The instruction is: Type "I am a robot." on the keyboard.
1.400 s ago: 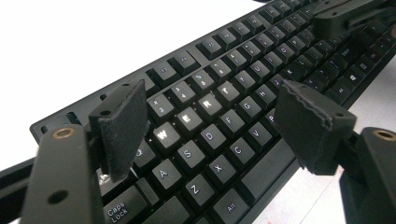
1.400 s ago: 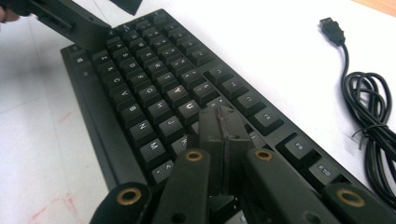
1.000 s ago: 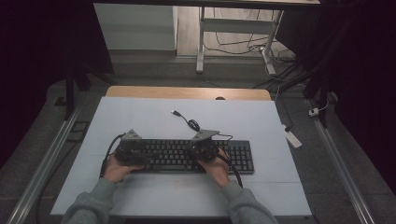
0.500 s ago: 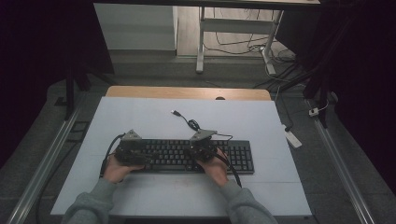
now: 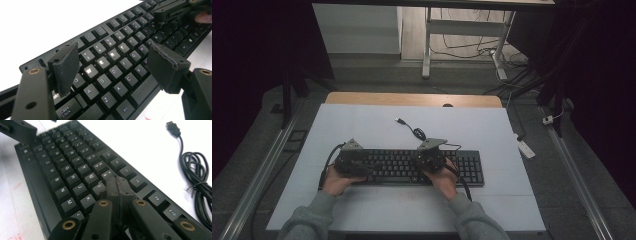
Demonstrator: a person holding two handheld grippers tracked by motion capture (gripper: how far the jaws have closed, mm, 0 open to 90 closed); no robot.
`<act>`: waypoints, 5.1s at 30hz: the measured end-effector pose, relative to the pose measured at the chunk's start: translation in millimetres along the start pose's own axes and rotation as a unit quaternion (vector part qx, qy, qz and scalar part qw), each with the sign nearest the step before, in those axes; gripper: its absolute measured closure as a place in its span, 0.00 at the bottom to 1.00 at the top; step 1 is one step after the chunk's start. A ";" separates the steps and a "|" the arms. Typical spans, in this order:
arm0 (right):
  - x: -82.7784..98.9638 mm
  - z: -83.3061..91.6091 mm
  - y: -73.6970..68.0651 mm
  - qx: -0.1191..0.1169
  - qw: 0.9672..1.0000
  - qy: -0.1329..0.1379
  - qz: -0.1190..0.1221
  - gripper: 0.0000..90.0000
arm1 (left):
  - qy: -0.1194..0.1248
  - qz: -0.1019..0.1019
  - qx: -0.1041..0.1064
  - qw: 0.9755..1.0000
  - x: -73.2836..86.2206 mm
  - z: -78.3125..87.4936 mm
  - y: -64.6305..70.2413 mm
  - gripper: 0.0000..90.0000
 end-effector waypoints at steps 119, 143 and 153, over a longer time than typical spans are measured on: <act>58.6 87.7 9.3 0.029 0.999 0.031 -0.003 0.61 | 0.053 -0.014 0.003 0.999 -18.5 -10.1 8.9 0.66; 58.3 87.3 9.5 0.026 0.999 0.031 -0.002 0.61 | 0.022 -0.019 0.001 1.000 1.1 19.7 2.3 0.32; 53.7 86.1 7.7 0.023 0.999 0.038 -0.002 0.62 | 0.020 -0.016 -0.001 1.000 2.1 19.1 0.2 0.29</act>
Point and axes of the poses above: each handheld gripper's, and its own axes: z roughly backward along the jaws, x roughly out of its underside, y roughly to its right, the point moved 7 cm from there along -z, roughly forward along the jaws, and after that the axes turned 8 degrees about -x, right-handed, at the moved point
